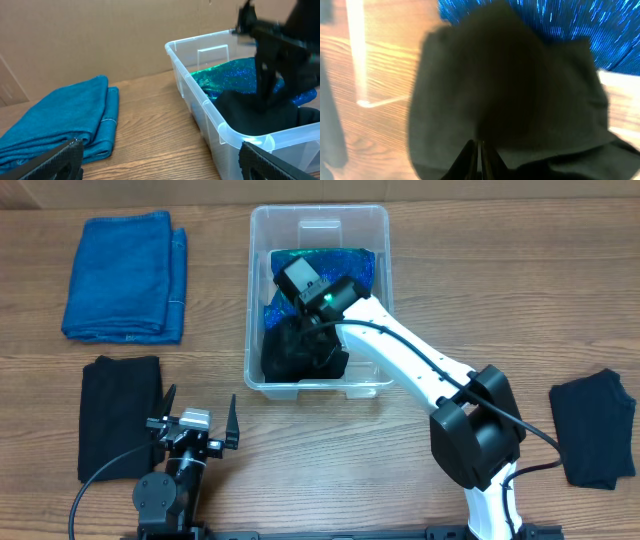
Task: Pack container
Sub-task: 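Lower and press the black cloth into the bin's front with the right gripper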
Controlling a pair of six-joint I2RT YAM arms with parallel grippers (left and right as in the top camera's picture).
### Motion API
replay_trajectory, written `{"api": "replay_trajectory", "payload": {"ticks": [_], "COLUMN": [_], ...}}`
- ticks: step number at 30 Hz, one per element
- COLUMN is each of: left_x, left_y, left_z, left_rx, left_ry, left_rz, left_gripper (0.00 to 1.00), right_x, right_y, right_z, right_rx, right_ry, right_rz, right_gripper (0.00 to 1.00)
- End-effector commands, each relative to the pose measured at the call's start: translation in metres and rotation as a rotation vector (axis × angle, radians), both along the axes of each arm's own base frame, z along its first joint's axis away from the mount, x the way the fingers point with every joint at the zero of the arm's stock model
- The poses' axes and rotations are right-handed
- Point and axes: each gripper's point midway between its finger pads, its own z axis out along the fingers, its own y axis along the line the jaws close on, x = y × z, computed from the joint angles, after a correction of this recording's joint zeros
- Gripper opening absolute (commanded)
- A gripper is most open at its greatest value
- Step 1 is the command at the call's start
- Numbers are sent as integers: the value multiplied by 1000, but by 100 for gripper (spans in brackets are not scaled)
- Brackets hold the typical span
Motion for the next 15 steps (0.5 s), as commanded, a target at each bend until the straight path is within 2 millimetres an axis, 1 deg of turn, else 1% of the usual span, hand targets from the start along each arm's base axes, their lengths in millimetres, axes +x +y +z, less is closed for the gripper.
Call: {"api": "replay_trajectory", "payload": {"ticks": [1, 4, 9, 12, 15], "left_x": [0, 0, 0, 0, 0], "left_y": [2, 2, 2, 2, 2], "left_z": [0, 0, 0, 0, 0], "left_rx": [14, 14, 14, 14, 14], "left_ry": [-5, -5, -5, -5, -5], "left_rz": [7, 7, 7, 7, 7], "left_gripper": [100, 100, 100, 100, 100], "right_x": [-14, -16, -24, -19, -18], "right_y": [11, 19, 35, 36, 36], "right_z": [-27, -38, -38, -37, -38], "right_rx": [45, 63, 79, 70, 69], "right_ry": [33, 12, -15, -51, -53], "right_rz": [36, 52, 89, 84, 83], "right_gripper": [7, 7, 7, 7, 7]}}
